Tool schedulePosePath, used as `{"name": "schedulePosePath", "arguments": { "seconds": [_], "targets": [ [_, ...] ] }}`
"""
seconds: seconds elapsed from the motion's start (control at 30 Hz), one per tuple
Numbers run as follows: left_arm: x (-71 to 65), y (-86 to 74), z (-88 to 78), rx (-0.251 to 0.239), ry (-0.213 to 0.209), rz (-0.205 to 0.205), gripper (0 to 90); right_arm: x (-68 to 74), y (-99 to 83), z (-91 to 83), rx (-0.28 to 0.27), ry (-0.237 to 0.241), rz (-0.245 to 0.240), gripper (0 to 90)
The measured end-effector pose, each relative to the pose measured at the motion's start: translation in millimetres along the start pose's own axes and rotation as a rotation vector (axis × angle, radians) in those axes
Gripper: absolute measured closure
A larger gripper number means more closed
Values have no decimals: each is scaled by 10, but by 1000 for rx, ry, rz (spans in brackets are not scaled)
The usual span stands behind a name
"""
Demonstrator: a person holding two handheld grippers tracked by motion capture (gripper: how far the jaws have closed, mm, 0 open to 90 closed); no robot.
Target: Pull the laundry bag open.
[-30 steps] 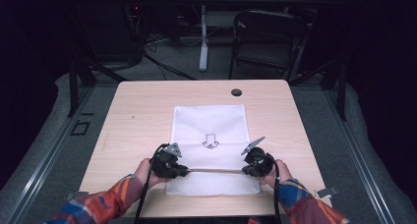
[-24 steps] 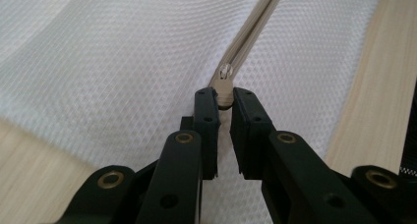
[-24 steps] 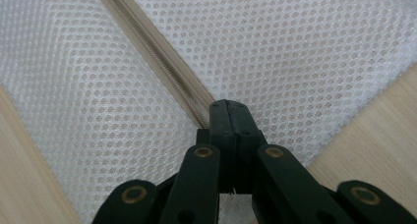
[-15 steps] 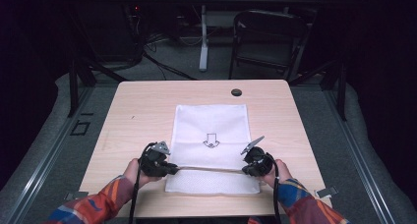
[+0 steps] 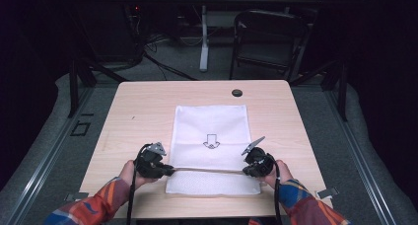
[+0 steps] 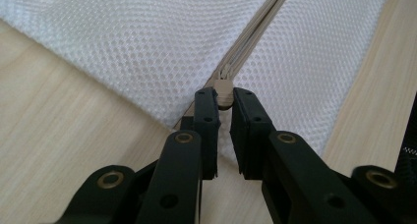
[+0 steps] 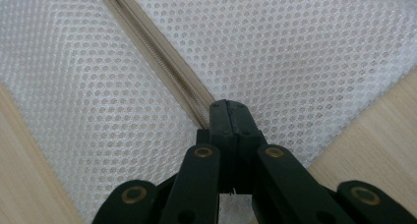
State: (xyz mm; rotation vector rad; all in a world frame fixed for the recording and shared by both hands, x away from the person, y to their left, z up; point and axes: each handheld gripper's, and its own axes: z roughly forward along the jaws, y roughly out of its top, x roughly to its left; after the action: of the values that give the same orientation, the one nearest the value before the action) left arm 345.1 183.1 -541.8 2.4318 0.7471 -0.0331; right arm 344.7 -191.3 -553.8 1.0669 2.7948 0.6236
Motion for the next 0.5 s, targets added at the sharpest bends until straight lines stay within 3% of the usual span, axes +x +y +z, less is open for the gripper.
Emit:
{"name": "schedulePosePath", "arguments": {
  "seconds": [0.5],
  "targets": [
    [72, -107, -92, 7, 23, -48, 815, 0, 0, 2, -2, 0, 2, 900]
  ]
}}
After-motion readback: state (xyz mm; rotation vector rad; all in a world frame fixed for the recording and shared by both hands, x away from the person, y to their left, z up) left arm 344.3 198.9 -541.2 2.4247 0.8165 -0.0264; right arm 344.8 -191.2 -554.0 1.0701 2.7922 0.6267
